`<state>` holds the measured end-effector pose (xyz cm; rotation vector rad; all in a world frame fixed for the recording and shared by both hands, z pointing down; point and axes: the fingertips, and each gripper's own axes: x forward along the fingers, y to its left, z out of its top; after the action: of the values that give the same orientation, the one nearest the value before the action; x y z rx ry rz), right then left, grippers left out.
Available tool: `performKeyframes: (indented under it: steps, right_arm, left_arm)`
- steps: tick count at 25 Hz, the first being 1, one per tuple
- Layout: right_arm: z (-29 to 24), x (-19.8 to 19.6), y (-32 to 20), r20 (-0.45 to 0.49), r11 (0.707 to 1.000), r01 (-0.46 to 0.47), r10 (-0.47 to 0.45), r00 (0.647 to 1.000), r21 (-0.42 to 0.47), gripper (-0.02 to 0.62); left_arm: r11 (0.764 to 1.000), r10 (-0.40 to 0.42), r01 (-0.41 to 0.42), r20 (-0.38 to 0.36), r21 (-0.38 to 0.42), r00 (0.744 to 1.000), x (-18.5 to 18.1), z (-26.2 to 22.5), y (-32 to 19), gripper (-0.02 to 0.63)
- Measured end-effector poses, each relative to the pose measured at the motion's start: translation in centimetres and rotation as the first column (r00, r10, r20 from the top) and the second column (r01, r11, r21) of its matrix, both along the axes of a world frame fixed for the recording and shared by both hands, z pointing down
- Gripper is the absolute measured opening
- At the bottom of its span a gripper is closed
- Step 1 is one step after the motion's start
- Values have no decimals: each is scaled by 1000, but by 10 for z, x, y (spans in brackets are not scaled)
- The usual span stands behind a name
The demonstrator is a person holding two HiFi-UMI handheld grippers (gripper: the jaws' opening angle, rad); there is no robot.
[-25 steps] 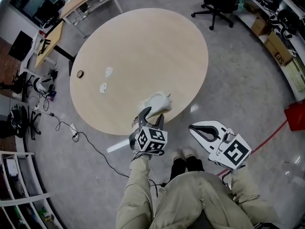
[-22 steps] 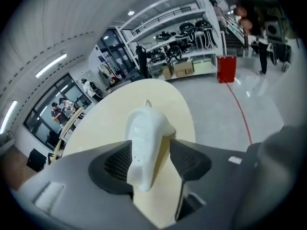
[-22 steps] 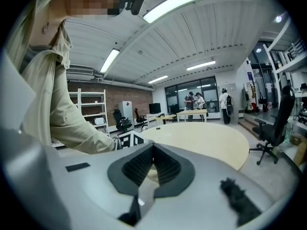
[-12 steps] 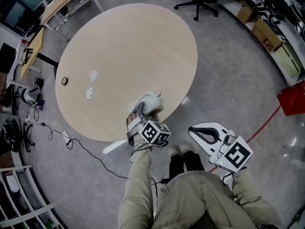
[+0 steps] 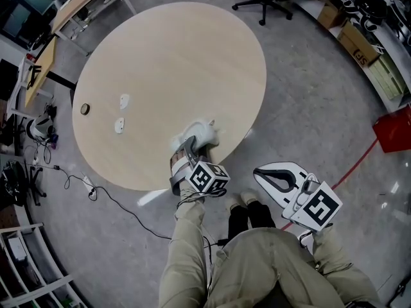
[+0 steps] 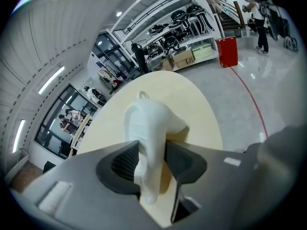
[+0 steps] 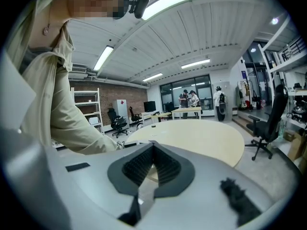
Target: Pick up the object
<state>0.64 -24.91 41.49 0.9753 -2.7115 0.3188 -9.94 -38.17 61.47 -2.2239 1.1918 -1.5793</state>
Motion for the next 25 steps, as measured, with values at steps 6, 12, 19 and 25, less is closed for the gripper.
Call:
performKeyframes:
  steps: [6, 12, 19, 25]
  right_arm:
    - [-3, -4, -2, 3, 1000, 10, -10, 1000, 7, 3]
    - [-10, -9, -5, 16, 999, 33, -33, 999, 26, 3]
    - [-29, -20, -14, 24, 995, 69, -71, 997, 73, 3]
    - [-52, -26, -17, 48, 983, 116, -124, 991, 144, 3]
  left_arm:
    - [999, -51, 51, -117, -3, 992, -6, -20, -5, 138]
    - [991, -132, 132, -323, -21, 937, -14, -50, -11, 130]
    - [981, -130, 195, -685, 18, 717, -24, -142, -5, 130]
    - [978, 52, 141, -833, 154, 550, -28, -217, 31, 132]
